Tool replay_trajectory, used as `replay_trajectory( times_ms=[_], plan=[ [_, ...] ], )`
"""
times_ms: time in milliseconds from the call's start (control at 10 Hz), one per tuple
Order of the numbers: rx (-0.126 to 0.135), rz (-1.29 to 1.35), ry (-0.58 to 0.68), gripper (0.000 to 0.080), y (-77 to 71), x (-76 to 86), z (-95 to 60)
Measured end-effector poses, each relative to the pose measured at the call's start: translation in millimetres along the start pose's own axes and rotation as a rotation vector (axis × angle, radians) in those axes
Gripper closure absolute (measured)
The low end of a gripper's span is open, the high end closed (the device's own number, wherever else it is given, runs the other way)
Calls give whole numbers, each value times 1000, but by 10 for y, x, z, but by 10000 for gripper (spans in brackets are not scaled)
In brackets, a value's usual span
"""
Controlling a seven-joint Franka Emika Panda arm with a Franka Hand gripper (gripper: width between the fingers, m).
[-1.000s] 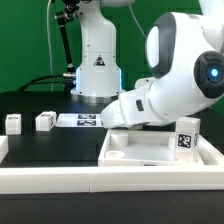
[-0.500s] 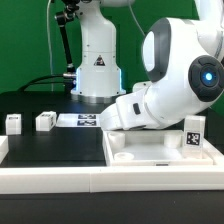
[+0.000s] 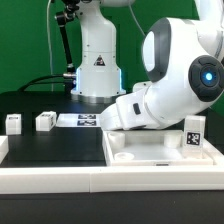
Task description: Assemble square table
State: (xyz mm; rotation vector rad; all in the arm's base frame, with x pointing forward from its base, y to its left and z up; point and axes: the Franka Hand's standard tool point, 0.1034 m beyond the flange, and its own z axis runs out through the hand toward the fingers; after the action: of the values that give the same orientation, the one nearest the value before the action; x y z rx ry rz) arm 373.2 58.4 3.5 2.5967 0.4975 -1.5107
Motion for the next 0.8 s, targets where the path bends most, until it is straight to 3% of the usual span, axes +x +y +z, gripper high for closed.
replay_trajectory(
  times_ms=[300,600,800],
  plan=[
    [9,-24,-11,509,40,-59,-75],
    [57,-43,-33,509,242,-339,-455],
    [84,-37,-34,509,348,-511,-585]
  ],
)
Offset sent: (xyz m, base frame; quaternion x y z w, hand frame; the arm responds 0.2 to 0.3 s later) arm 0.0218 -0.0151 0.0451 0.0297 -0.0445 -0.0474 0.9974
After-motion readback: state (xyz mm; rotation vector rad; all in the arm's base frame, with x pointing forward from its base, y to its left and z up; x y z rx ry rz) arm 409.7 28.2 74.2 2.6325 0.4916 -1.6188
